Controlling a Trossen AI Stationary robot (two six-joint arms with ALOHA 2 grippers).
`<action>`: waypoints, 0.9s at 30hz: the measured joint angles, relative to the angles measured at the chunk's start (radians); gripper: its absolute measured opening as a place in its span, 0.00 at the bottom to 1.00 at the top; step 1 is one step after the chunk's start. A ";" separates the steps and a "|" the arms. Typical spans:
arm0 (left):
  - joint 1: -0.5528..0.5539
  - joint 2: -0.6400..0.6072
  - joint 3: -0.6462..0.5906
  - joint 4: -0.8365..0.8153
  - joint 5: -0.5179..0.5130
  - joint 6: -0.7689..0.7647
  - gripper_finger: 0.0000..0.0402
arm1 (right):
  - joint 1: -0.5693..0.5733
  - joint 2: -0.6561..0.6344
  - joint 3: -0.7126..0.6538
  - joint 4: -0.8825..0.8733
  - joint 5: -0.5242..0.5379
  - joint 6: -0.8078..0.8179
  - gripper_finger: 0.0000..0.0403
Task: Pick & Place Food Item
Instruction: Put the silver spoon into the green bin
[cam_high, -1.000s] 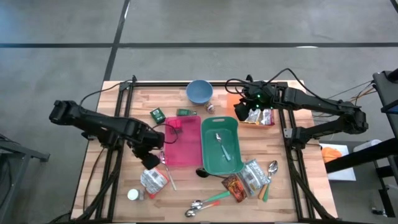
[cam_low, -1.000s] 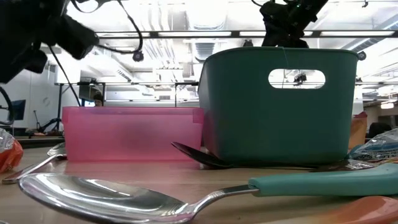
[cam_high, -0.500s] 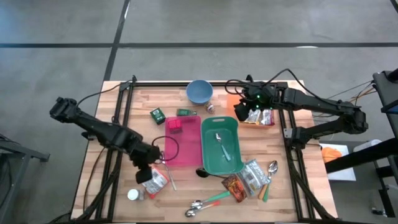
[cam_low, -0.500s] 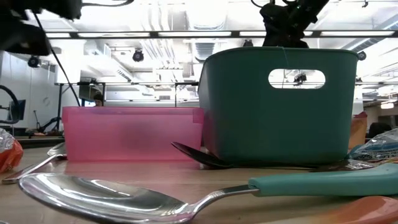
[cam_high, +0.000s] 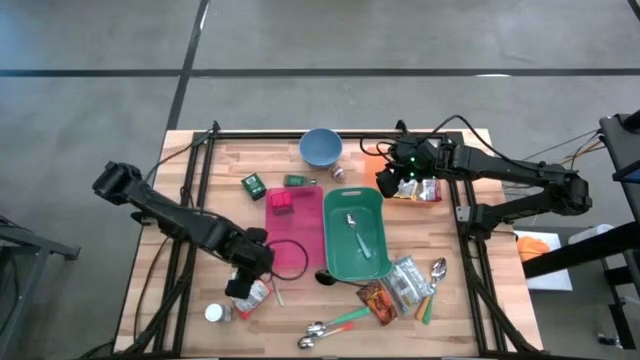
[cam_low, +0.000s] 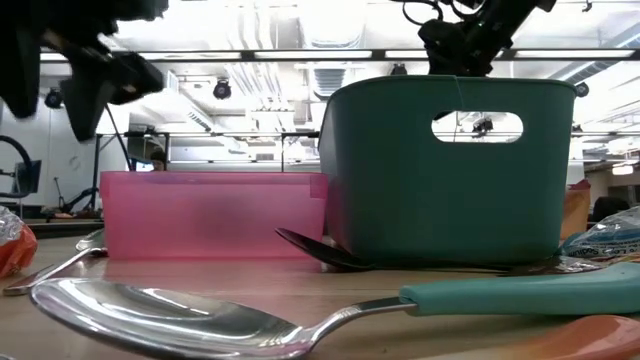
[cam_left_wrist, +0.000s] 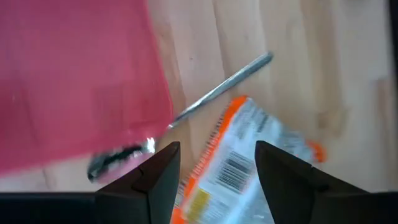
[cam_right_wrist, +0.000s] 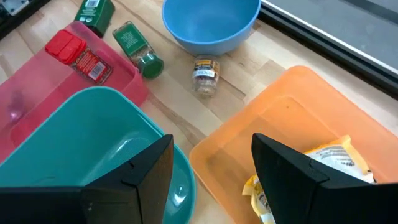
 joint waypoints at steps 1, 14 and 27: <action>0.000 0.019 0.000 0.000 0.000 0.045 0.52 | 0.000 0.000 0.000 0.001 -0.002 0.000 0.53; 0.001 0.143 -0.001 0.024 -0.003 0.298 0.52 | 0.000 0.000 0.001 0.001 -0.057 0.005 0.53; 0.019 0.185 -0.022 0.110 -0.073 0.301 0.52 | 0.000 0.000 0.002 0.001 -0.057 0.003 0.53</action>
